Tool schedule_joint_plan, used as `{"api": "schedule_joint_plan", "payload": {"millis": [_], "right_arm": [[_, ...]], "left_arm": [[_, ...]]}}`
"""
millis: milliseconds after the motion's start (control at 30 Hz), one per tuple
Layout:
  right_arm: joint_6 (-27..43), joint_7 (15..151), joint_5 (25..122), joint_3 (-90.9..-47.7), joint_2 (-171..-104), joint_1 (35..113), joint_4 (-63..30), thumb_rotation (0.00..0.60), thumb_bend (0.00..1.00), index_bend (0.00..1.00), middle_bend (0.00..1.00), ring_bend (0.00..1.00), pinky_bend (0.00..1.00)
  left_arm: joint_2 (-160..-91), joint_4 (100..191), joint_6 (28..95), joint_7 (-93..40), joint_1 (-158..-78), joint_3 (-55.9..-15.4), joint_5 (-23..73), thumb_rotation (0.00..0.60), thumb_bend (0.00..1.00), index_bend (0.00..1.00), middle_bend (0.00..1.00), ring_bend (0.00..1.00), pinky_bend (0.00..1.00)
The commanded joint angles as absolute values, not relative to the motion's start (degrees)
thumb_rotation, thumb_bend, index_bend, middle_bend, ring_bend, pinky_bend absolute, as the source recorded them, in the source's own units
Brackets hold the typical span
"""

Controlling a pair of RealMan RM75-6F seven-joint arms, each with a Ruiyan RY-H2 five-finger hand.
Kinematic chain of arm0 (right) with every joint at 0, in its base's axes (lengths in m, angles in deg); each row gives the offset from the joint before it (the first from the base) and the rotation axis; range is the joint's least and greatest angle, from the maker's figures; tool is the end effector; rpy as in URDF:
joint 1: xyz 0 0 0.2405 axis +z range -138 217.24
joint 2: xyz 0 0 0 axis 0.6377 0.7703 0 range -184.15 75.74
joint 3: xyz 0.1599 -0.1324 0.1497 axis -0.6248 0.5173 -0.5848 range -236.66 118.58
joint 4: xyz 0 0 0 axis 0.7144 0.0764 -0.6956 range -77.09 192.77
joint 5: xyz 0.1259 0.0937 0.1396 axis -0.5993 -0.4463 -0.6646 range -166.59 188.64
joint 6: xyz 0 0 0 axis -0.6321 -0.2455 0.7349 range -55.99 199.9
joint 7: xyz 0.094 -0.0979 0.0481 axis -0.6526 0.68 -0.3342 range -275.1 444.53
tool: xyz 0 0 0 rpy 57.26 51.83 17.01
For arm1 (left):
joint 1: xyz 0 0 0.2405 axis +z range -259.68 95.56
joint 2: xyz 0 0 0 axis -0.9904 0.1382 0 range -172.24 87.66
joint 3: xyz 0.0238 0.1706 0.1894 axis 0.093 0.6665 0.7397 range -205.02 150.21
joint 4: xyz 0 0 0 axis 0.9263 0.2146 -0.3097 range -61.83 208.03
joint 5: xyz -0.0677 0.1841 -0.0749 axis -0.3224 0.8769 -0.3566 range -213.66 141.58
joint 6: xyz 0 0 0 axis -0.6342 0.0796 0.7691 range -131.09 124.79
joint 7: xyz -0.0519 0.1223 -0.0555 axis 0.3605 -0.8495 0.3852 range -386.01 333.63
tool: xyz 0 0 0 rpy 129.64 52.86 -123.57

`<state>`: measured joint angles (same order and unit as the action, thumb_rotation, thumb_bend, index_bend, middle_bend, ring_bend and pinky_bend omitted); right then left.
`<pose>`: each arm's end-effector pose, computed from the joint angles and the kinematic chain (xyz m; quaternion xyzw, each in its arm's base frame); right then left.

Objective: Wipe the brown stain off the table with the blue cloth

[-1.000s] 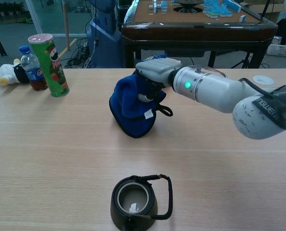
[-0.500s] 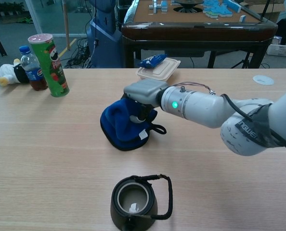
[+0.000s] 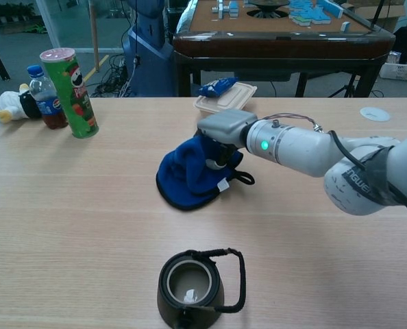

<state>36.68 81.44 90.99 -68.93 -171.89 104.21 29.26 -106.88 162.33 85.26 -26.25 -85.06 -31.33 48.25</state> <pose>-0.0885 -0.4320 -0.1284 0.8339 -0.2660 0.3017 0.3778 -0.3254 0.1748 0.1740 -0.5708 -0.3661 -0.3843 0.6265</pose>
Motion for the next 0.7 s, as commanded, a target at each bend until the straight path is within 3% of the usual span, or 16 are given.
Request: {"api": "schedule_joint_plan", "payload": {"millis": [33, 333, 700], "right_arm": [[37.61, 81.48, 89.56, -70.28, -172.01, 104.55, 31.36, 0.6, 0.7, 0.67, 0.63, 0.6, 0.77], [38.81, 82.06, 89.32, -70.19, -173.04, 105.06, 32.8, 0.6, 0.7, 0.67, 0.63, 0.6, 0.77], [34.74, 78.52, 94.57, -66.04, -170.51, 103.93, 22.93, 0.6, 0.7, 0.67, 0.63, 0.6, 0.77]], "left_arm": [[-106.87, 162.31, 85.27, -26.27, -85.03, -31.33, 48.22, 0.6, 0.29, 0.34, 0.23, 0.19, 0.17], [-106.92, 162.24, 85.36, -26.21, -84.88, -31.31, 48.17, 0.6, 0.29, 0.34, 0.24, 0.19, 0.17], [-106.96, 162.12, 85.53, -26.07, -84.71, -31.25, 48.29, 0.6, 0.29, 0.34, 0.24, 0.19, 0.17]]}}
